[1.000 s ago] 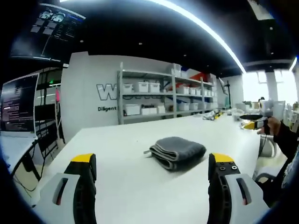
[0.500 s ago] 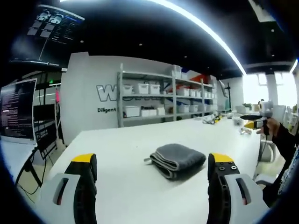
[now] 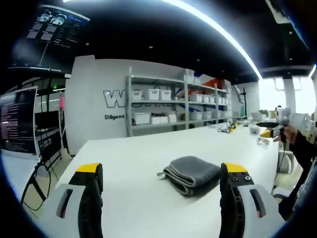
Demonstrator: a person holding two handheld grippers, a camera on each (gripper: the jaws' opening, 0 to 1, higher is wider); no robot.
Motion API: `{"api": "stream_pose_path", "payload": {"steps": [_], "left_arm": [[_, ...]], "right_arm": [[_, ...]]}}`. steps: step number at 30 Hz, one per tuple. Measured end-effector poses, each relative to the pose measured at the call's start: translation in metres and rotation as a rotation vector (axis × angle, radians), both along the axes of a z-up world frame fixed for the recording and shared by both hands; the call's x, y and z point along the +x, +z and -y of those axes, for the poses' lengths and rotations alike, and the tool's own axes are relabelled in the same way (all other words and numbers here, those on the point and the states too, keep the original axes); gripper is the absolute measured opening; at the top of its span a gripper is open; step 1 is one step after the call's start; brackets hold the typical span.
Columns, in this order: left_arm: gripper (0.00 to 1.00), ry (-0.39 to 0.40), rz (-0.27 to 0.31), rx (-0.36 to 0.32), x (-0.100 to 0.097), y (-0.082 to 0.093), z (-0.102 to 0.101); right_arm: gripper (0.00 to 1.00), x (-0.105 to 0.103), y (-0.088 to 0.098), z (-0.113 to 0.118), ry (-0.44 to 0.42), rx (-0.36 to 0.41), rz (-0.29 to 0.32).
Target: Open the folded towel by lifting each exposed corner and separating the folded layers until the towel lies flat within the target outline without major curled edges
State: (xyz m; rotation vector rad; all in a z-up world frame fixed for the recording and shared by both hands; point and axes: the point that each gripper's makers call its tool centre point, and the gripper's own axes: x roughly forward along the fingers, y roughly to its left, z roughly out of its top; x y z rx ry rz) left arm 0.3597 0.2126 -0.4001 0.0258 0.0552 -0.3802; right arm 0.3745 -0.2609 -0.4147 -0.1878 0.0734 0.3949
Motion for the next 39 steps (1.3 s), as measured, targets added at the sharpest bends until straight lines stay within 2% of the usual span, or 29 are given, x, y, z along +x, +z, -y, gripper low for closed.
{"api": "stream_pose_path", "payload": {"steps": [9, 15, 39], "left_arm": [[0.94, 0.004, -0.01, -0.004, 0.015, 0.006, -0.01], [0.94, -0.004, -0.013, -0.003, 0.017, 0.014, -0.012], [0.93, 0.009, 0.011, 0.014, 0.02, 0.029, -0.011]], "right_arm": [[1.0, 0.018, 0.017, 0.005, -0.012, 0.012, 0.007], [1.0, 0.022, 0.032, 0.001, -0.002, -0.018, 0.02], [1.0, 0.026, 0.041, -0.001, 0.018, -0.06, 0.028]]}}
